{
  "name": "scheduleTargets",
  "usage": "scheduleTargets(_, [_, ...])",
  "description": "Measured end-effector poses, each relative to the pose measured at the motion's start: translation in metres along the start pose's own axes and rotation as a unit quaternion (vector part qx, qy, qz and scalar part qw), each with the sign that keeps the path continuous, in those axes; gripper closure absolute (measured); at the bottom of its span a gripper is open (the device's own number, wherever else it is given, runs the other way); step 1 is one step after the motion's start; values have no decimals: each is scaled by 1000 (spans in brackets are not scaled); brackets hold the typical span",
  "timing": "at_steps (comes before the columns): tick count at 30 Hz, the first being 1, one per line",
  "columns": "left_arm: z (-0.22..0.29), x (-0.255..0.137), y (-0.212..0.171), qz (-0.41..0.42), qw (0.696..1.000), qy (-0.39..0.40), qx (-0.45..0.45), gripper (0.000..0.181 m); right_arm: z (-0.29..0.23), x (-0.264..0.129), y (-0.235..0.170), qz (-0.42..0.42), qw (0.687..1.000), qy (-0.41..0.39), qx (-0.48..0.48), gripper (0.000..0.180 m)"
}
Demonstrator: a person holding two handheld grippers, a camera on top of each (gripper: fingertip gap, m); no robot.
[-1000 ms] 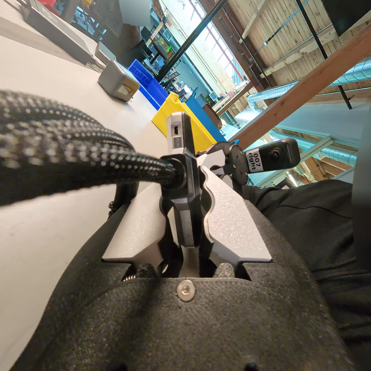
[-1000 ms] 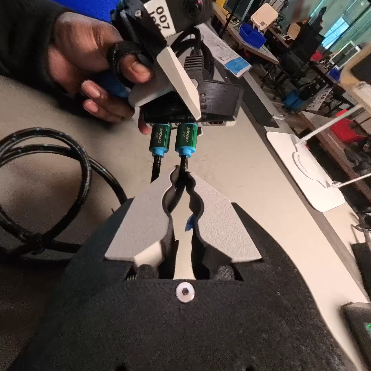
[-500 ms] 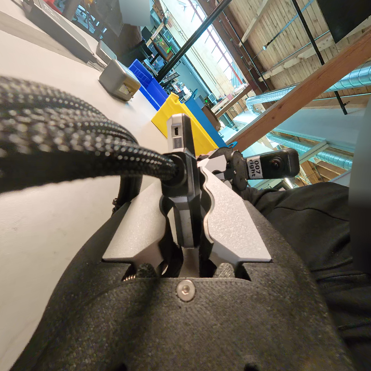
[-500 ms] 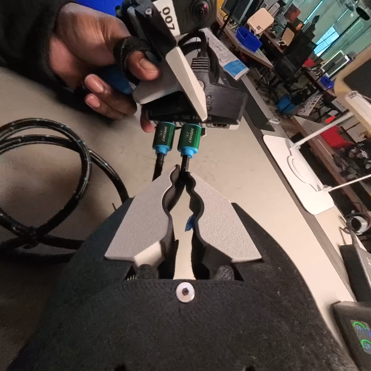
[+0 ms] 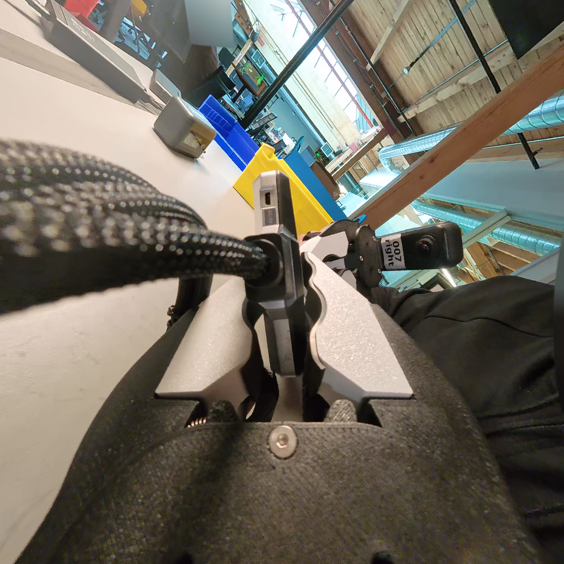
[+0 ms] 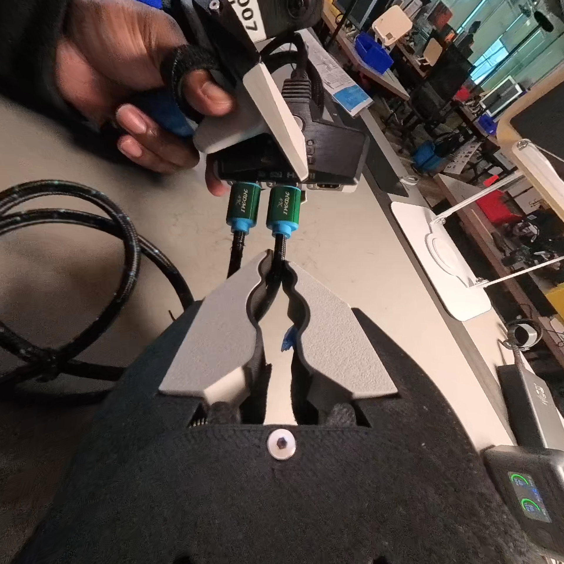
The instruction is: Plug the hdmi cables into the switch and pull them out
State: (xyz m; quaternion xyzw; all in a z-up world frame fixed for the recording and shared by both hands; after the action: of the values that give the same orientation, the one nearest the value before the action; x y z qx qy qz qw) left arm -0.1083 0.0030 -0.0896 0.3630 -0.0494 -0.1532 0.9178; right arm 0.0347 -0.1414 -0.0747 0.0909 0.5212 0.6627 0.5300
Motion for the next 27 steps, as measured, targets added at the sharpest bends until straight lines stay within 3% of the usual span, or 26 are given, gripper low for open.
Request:
scheduleTargets(16, [-1,0,1,4,1000,11,2,159,1,1,-5,8,999,14,45,172])
scheduleTargets(21, [-27,-39,20,135,985,29,-100,160,8,-14,-18,0,999,-4,46,173])
scheduleTargets(27, [-19,-22,14,65,996,50,-40,159,36,-26,-37,-34,991,-15,131,172])
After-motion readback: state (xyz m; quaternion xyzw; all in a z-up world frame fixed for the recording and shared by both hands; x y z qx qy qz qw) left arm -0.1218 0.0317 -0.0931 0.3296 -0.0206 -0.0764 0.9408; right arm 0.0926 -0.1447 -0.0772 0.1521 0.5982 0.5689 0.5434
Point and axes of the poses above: each gripper's, where its closed fingertips meet, x out along the fingers, y out of its top, z = x × y across the jaws, the point moved 10 cm from there along -x, back along the fingers, and after that the axes turned 4 degrees about y, right-handed, at the moved point
